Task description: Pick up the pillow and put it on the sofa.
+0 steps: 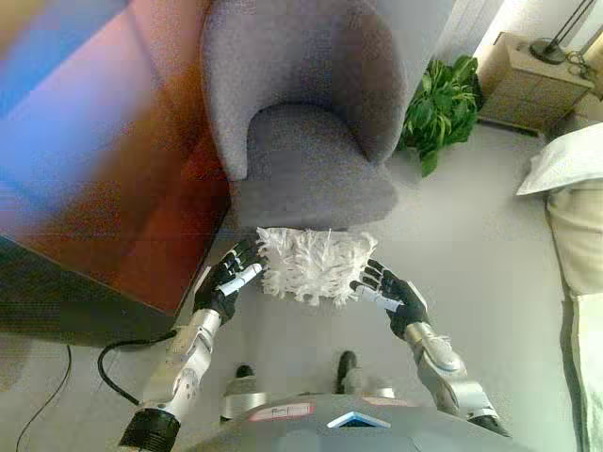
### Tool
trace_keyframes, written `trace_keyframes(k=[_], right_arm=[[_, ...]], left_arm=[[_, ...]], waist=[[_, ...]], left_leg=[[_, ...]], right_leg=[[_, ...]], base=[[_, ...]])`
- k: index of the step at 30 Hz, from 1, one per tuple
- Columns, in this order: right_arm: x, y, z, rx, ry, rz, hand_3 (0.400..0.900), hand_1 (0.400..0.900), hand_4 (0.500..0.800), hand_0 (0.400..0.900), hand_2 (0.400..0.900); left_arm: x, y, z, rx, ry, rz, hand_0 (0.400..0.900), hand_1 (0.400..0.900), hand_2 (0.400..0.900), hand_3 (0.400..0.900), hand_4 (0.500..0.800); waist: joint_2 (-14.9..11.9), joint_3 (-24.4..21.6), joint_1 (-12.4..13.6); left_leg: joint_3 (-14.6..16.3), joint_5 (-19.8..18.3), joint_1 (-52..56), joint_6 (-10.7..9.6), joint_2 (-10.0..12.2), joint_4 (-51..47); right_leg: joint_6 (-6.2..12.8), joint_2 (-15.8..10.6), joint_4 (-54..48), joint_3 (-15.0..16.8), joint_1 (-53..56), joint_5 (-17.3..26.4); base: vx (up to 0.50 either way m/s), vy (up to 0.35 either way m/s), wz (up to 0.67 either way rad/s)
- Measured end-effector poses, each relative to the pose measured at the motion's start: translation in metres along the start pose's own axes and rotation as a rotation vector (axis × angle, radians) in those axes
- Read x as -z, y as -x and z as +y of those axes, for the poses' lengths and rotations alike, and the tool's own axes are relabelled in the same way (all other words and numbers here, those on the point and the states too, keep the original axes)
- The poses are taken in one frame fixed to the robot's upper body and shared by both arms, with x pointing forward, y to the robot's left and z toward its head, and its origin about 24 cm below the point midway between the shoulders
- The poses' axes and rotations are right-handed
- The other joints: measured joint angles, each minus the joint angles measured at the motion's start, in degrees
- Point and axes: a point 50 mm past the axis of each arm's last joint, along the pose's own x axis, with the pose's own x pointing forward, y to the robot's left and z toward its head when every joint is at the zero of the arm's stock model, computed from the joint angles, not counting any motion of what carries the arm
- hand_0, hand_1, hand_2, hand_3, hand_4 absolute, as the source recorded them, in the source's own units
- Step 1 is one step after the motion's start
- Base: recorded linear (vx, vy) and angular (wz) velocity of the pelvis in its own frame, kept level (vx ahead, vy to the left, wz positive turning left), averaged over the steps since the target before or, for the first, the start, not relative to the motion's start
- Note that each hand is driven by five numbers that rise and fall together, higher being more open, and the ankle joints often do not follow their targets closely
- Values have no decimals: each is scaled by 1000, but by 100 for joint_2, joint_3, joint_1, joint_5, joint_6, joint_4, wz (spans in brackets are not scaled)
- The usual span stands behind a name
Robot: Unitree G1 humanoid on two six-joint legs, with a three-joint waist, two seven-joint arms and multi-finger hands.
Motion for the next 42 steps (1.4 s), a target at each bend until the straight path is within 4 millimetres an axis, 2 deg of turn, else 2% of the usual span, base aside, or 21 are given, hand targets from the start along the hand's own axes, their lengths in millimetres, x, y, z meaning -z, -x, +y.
trace_keyframes(k=[42], right_arm=[[1,1,1,-19,2,4,900,900,800,900,900]], left_arm=[[10,8,2,21,-9,34,900,900,900,900,800]], waist=[[63,-125,-6]], left_leg=[[75,-10,11,-9,32,8]], right_leg=[[1,35,-2,76,-36,-1]], base=[[3,-18,0]])
